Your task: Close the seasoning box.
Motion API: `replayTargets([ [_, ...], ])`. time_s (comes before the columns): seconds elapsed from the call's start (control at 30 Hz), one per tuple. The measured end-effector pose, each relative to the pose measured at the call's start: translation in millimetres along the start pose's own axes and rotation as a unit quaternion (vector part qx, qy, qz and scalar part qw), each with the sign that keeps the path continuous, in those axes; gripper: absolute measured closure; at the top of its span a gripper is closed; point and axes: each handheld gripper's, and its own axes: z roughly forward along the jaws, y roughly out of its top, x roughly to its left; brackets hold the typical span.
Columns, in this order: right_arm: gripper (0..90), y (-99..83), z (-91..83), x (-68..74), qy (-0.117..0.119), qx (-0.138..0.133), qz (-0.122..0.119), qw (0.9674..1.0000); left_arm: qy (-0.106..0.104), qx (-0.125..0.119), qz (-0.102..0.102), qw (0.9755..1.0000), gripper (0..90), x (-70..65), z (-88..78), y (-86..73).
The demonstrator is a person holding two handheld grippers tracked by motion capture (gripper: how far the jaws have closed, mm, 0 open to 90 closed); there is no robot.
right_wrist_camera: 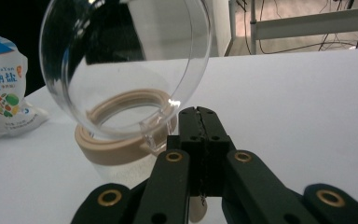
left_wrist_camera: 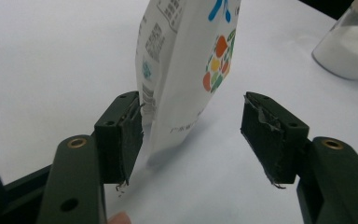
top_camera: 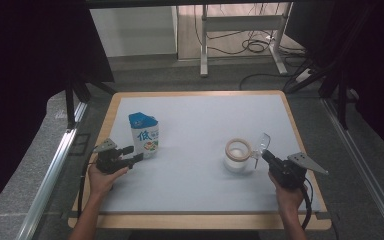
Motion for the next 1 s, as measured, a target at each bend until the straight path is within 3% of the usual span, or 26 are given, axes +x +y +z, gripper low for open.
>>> replayTargets([
  [0.43, 90.0, 6.5, 0.3, 2.7, -0.001, -0.017, -0.007, 0.9998, -0.003, 0.018, 0.006, 0.9998, 38.1, -6.0, 7.4, -9.2],
  [1.0, 90.0, 10.5, -2.2, 6.7, 0.001, -0.026, -0.009, 0.9996, -0.008, 0.021, 0.005, 0.9997, 38.1, -8.1, 6.9, -13.7],
])
